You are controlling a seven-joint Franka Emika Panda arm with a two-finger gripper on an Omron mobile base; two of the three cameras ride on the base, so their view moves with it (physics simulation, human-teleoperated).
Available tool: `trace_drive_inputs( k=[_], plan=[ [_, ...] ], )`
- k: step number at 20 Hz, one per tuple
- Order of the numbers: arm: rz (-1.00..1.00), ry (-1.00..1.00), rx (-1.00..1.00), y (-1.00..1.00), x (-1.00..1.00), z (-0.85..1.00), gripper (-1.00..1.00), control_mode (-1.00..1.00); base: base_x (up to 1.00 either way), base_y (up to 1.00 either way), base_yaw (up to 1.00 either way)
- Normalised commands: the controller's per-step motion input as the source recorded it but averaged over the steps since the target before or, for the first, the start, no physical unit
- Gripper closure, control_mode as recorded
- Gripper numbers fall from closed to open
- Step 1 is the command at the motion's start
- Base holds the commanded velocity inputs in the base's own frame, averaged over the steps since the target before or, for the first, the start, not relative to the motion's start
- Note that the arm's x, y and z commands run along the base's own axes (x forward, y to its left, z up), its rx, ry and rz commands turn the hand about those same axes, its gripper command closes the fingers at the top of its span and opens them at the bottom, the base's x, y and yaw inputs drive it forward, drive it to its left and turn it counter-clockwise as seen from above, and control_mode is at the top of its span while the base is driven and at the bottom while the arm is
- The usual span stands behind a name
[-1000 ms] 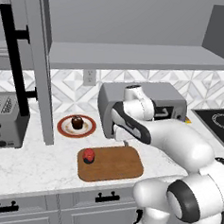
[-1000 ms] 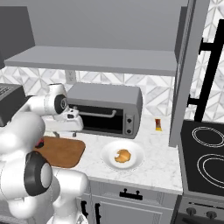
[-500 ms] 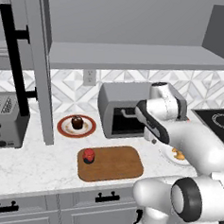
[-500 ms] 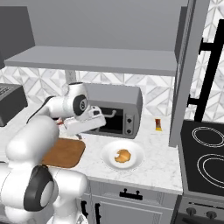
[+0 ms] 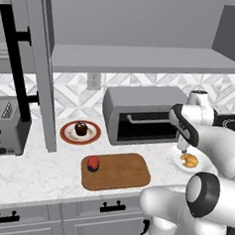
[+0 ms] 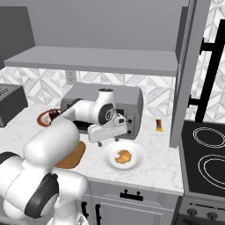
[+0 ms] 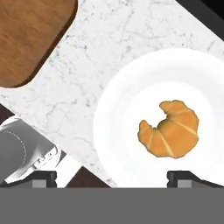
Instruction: From the different types of pastries on the counter, select a croissant and place it on the cutting board. Then retrieve a jar of jam from the cabinet and place it alongside the croissant on the cutting board.
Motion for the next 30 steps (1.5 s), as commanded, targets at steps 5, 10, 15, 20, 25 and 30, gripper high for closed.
trace_drive_inputs(
  k=[5,10,15,20,25,30],
  plan=[
    [-0.28,0.06,0.07,-0.52,0.06,-0.10,-1.00,-1.00,0.00,0.00,0.00],
    [-0.23,0.00,0.07,-0.36,-0.04,-0.03,-1.00,-1.00,0.00,0.00,0.00],
    [-0.13,0.00,0.02,-0.05,-0.20,-0.30,-1.00,-1.00,0.00,0.00,0.00],
    [-0.06,0.00,0.00,0.24,0.05,-0.05,-1.00,-1.00,0.00,0.00,0.00],
    [0.00,0.04,-0.05,0.05,0.00,-0.62,-1.00,-1.00,0.00,0.00,0.00],
    [0.00,-0.01,0.01,0.00,0.14,-0.03,-1.00,-1.00,0.00,0.00,0.00]
  ],
)
